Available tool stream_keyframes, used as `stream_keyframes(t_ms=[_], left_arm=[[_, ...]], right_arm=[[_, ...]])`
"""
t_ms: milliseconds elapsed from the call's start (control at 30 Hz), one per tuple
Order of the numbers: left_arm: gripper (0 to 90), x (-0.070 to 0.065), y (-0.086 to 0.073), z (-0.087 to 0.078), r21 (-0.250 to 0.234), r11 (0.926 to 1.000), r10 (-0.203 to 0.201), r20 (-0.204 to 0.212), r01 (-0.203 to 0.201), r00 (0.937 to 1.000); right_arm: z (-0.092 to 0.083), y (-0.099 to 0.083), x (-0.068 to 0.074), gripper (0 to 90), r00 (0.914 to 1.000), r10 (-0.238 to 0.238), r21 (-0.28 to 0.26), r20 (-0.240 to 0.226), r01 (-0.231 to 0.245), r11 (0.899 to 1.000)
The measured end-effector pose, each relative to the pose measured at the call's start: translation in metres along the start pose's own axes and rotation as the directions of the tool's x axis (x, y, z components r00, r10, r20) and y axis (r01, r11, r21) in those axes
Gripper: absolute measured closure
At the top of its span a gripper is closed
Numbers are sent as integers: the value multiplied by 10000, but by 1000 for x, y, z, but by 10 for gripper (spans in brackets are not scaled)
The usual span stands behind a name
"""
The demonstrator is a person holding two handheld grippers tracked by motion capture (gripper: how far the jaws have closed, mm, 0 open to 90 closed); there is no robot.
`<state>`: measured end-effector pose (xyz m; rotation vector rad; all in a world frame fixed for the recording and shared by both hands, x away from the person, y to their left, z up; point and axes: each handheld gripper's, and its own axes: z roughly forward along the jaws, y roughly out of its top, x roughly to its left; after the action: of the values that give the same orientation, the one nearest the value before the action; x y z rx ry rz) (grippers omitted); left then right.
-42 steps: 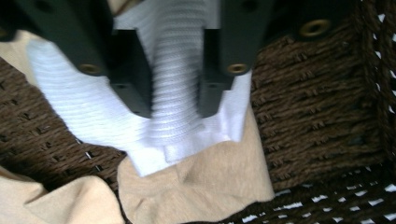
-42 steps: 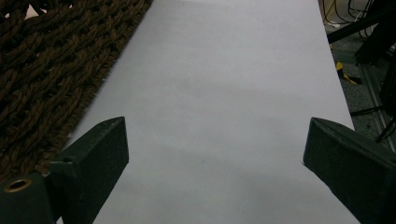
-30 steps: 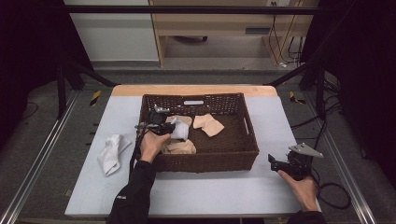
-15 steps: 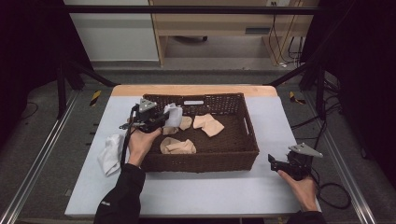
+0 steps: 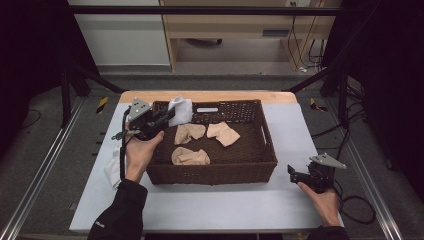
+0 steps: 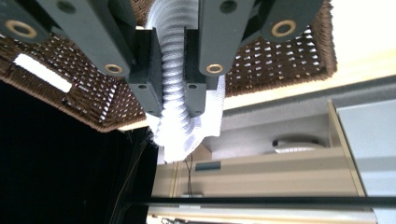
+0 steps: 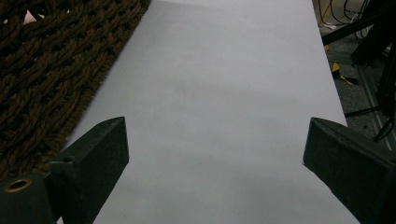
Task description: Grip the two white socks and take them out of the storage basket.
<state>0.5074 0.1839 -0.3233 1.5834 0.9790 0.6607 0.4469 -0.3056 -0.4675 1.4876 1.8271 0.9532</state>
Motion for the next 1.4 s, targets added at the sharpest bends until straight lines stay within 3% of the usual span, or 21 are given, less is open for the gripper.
stream_keyframes(t_ms=[267,567,933,1133,1400], left_arm=[[792,8,6,-30,-781,9969,-70,-123,60,9999],[792,33,5,-66,-1243,9915,-452,-439,394,9980],[792,63,-13,-92,-1401,9863,-1003,-922,869,9907],[792,76,-31,-106,-1384,9846,-1249,-1290,1069,9837],[792,89,-51,-114,-812,9910,-1199,-1900,1061,9744]], right_arm=[[0,0,-1,72,10000,-23,-52,33,23,10000],[-1,0,0,72,10000,-6,-30,38,6,10000],[0,0,0,72,10000,-15,-8,54,16,10000],[0,0,0,72,10000,-24,-1,59,24,10000],[-1,0,0,73,10000,-35,8,52,35,10000]])
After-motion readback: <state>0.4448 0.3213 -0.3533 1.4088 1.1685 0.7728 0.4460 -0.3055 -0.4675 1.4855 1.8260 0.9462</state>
